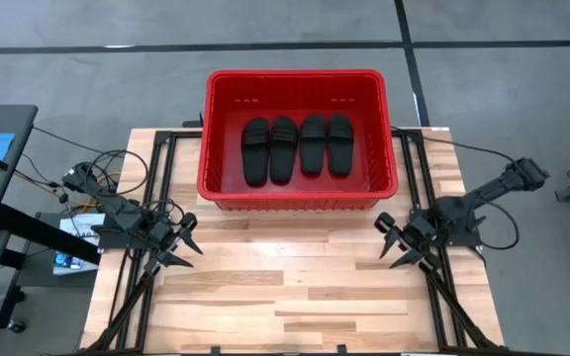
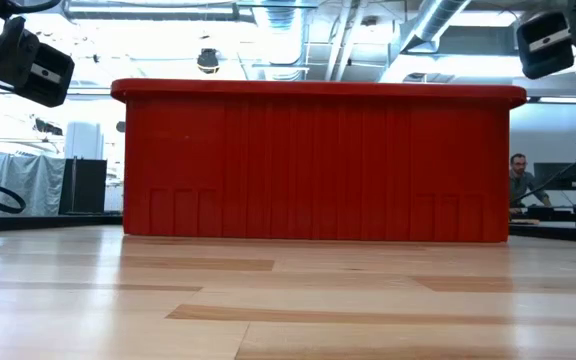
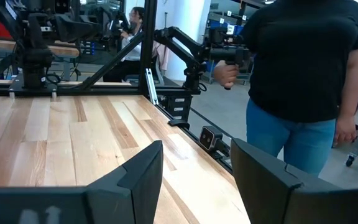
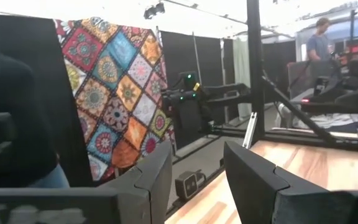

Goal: Pick and place slides into bin
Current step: Return to Home Position

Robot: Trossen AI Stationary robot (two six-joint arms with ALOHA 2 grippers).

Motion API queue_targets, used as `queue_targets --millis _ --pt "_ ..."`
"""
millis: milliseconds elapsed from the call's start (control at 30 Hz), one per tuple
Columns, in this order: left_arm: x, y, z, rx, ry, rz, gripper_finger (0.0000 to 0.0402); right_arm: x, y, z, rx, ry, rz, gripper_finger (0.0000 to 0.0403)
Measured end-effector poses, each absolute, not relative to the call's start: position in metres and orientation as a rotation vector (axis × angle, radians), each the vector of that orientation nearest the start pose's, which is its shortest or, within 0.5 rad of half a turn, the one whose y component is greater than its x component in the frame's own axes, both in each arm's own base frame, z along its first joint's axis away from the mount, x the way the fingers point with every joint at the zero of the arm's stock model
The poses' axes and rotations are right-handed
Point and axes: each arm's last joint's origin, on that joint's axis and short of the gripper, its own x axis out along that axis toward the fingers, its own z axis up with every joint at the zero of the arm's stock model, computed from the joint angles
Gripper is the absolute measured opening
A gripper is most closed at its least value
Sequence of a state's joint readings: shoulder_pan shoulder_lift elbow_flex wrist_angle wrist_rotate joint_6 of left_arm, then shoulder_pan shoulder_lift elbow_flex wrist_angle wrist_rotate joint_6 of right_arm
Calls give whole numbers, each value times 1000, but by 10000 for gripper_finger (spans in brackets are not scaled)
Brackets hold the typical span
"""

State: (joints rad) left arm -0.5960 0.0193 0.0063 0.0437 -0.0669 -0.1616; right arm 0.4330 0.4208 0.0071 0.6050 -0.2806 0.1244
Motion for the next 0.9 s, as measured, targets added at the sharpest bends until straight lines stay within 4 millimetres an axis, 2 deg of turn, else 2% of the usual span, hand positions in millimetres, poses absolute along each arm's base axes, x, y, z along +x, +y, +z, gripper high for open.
queue_targets --millis 433,667,900 --pt "83 -54 168 -168 13 -531 178 87 41 191 110 -227 732 136" --pt "83 -54 168 -168 13 -530 178 85 40 187 110 -186 722 136" --pt "83 -54 168 -168 14 -530 178 87 40 175 159 -35 690 136"
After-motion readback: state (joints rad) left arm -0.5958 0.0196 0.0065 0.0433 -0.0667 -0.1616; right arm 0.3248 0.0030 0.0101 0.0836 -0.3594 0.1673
